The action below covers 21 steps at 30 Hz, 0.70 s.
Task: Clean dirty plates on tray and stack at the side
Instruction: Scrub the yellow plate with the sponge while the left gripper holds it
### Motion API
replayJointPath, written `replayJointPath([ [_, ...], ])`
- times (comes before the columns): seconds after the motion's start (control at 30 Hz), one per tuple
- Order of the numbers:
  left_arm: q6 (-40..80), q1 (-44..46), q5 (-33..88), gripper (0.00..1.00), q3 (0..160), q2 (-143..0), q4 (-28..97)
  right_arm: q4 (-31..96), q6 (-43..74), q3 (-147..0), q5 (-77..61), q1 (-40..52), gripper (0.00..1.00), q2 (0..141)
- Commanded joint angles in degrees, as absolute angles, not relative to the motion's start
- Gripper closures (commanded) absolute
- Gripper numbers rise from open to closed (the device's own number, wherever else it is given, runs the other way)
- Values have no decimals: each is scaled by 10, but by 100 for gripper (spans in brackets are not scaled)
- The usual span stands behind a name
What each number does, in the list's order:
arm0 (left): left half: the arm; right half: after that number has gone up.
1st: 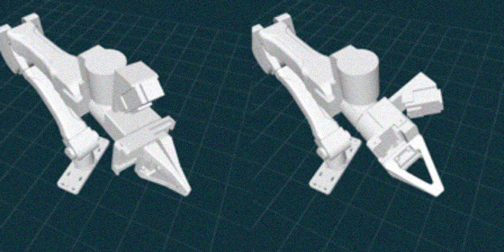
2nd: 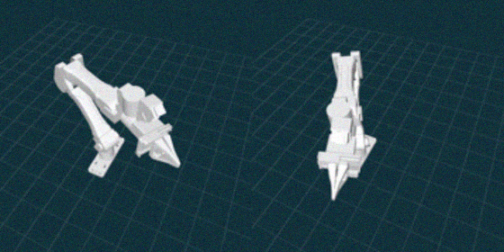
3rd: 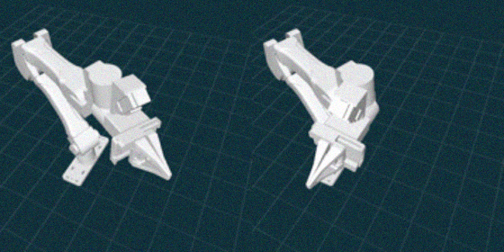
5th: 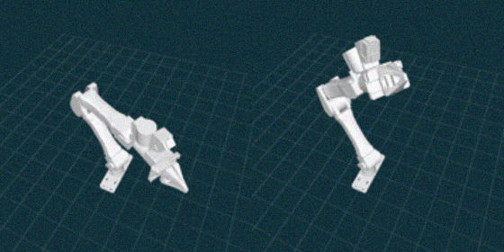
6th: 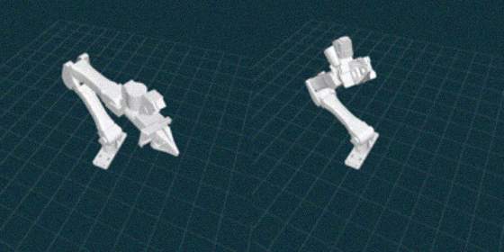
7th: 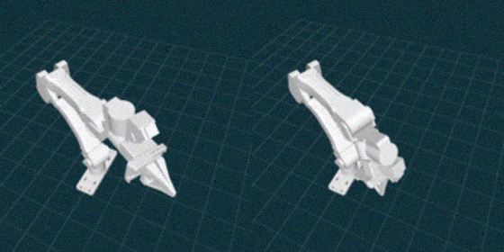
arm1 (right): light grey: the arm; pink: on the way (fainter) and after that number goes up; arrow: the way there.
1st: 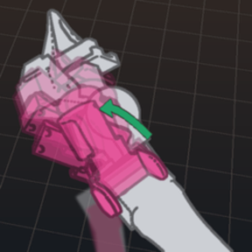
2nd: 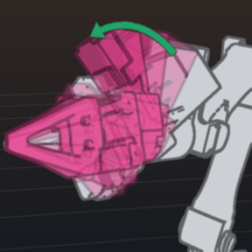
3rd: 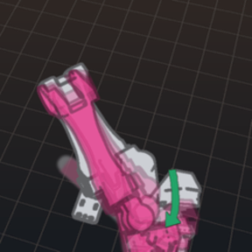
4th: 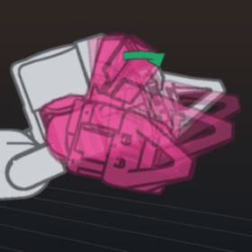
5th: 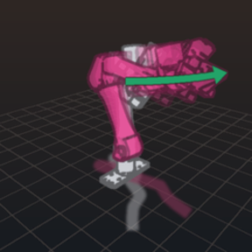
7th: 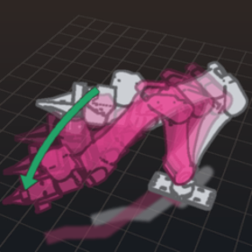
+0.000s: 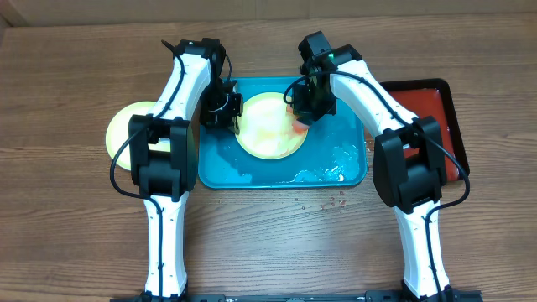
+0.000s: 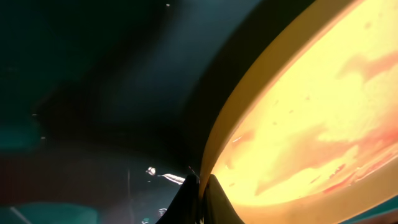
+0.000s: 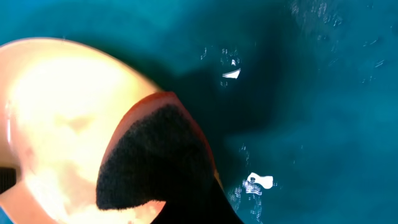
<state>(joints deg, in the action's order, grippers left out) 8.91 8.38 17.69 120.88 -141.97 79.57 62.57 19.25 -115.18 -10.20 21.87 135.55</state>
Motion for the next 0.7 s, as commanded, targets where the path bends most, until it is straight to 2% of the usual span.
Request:
replayJointPath([
  [0.0, 107, 78, 74, 96, 1210, -1423, 793, 615, 206, -1129, -62, 222, 96, 1333],
  [0.4, 108, 88, 60, 96, 1210, -1423, 792, 575, 308, -1043, -73, 257, 96, 1338],
  [0.67, 107, 88, 75, 96, 1210, -1423, 792, 484, 375, -1005, -136, 305, 96, 1339],
])
